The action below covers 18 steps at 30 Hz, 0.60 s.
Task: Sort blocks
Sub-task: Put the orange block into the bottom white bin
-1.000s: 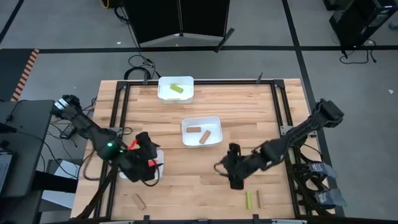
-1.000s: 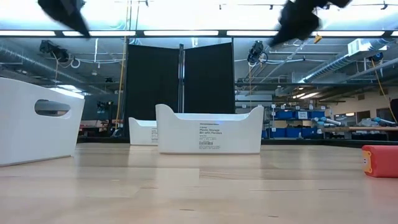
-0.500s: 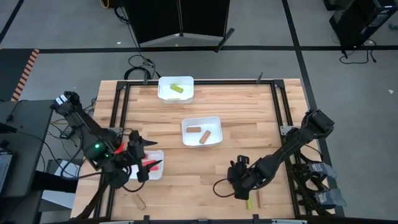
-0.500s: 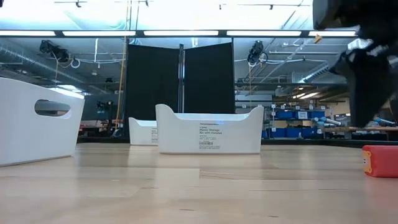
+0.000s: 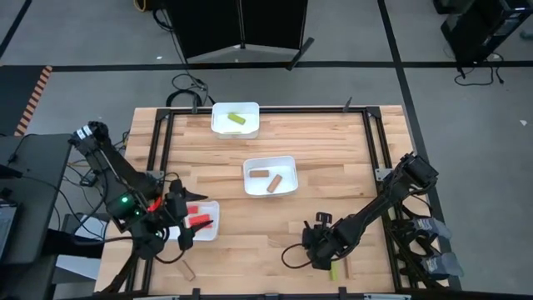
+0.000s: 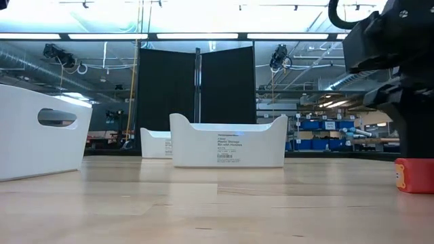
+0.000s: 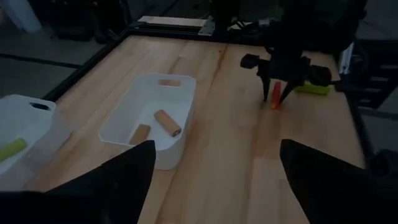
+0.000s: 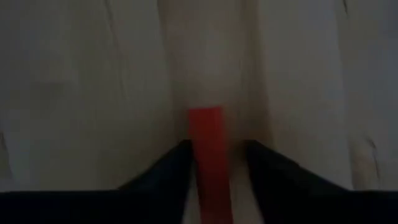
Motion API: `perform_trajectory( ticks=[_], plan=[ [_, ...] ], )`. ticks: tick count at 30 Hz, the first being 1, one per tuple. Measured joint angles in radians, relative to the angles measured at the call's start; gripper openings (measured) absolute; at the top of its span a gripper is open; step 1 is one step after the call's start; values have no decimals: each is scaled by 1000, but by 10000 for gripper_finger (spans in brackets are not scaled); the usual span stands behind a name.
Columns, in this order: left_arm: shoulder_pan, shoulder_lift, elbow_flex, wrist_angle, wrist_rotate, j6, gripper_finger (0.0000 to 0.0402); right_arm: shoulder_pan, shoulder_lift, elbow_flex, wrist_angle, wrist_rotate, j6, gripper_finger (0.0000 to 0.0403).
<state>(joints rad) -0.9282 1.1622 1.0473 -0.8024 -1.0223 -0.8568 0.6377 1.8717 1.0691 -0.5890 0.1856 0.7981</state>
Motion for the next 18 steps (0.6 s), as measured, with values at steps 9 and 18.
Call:
perform_trajectory(
  ticks=[9,18],
  plan=[
    [-44,9,32,86,293,-43,350,-64,-40,-9,110,87,-177,71],
    [-56,13,36,52,493,-149,313,-238,-56,-8,700,85,-545,71]
  ],
)
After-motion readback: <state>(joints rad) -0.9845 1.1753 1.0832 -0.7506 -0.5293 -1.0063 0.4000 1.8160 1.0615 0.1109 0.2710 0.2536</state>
